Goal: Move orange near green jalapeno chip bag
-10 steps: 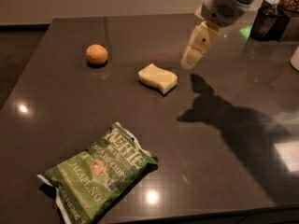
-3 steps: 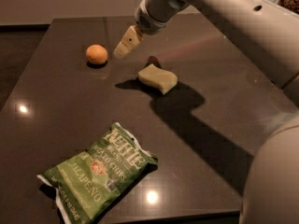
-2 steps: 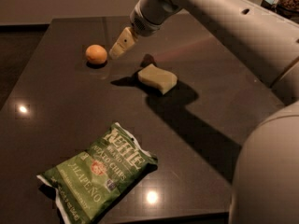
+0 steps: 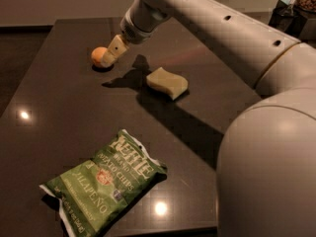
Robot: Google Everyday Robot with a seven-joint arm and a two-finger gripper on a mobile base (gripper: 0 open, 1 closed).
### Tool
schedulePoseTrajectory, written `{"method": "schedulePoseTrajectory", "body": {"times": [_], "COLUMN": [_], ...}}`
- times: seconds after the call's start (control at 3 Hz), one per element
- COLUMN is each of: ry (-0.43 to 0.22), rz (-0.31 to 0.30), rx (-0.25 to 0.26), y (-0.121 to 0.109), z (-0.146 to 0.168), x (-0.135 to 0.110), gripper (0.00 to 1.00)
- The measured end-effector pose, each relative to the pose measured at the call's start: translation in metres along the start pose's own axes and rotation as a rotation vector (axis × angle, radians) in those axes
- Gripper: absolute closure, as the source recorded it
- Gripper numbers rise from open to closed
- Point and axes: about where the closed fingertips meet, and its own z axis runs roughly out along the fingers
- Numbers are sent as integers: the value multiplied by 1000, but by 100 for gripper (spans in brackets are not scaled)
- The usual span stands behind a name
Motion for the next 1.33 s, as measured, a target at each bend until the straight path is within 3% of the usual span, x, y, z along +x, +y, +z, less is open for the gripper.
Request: {"method": "schedulePoseTrajectory", "body": {"times": [1.33], "ry": [13], "rz": [-26], "rx": [-113], "y": [25], "z": [66], "x": [-29], "gripper": [0]}}
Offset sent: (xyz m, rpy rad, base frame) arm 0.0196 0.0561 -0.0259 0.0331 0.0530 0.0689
